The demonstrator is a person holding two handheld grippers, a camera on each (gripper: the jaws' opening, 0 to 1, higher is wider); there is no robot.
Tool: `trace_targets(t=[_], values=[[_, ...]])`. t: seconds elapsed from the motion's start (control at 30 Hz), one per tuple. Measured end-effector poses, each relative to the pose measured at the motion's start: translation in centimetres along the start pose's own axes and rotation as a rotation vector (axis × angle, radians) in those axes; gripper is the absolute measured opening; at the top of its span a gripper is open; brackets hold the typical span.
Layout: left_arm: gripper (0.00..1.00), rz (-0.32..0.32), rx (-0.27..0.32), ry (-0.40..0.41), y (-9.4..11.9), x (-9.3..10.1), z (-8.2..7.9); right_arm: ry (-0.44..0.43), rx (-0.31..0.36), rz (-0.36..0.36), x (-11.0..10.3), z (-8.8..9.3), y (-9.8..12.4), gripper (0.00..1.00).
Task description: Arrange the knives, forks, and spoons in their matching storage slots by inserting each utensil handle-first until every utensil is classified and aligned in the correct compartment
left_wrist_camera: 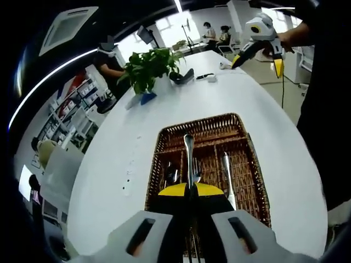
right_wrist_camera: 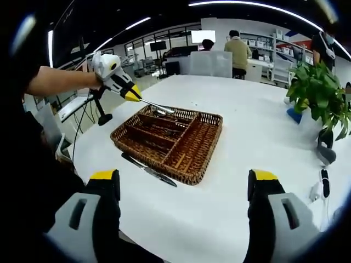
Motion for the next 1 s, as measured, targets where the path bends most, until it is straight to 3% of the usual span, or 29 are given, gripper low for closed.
trace_targets(t=[0.87,1.0], values=[[0.01,0.076,0.003,0.062,-4.9,0.4,4.3,0.037,-0.098,-0.003,-0.4,0.2,-1.1,1.0],[0.01,0.09,0.006,0.081,-5.9,0.5,5.1,0.03,-0.109,0.024,0.1,0.8,-1.3,1.0]])
Point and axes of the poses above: the point that each gripper's makers call its tool centre point, and the gripper's own axes: y roughly backward along the fingers, x roughly to its right, z roughly out of its underside, the point moved 9 cm from there along y, roughly backward along the fingers, and after that the axes turned 5 degrees about y, right-handed, at the moved point
